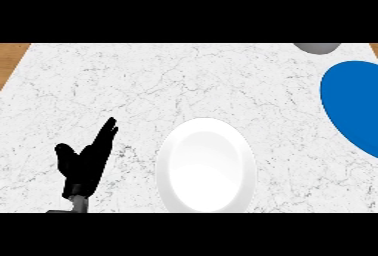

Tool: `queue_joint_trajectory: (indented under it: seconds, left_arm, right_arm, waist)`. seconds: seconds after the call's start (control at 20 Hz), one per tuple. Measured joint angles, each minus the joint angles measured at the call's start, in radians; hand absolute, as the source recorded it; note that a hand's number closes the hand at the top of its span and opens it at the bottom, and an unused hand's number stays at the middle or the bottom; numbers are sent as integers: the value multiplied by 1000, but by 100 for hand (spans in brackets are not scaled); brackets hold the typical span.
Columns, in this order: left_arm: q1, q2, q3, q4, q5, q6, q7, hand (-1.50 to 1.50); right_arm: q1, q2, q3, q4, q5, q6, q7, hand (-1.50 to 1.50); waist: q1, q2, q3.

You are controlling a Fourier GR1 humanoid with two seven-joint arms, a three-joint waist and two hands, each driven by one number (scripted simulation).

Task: Pick the sweet potato from the plate and place it in the plate

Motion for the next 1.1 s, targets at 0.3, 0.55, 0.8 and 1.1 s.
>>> queue_joint_trajectory:
  seconds: [0.3,0.55,0.8,1.1]
  left_arm:
    - [2,-4,2,5,1,3,4,0]
    - [11,2,9,5,3,4,11,0]
    - [16,-2,10,9,2,7,14,0]
    - [18,-2,15,12,4,6,17,0]
  right_arm:
    - [71,-36,-125,27,138,-100,-3,150]
    - [163,-41,-243,29,242,-186,-7,150]
    - [256,-24,-378,8,327,-269,-4,150]
    - [363,31,-557,-29,403,-366,0,150]
  waist:
    - [-10,-6,0]
    - [-25,-15,1]
    - [-35,-24,1]
    - [-36,-30,0]
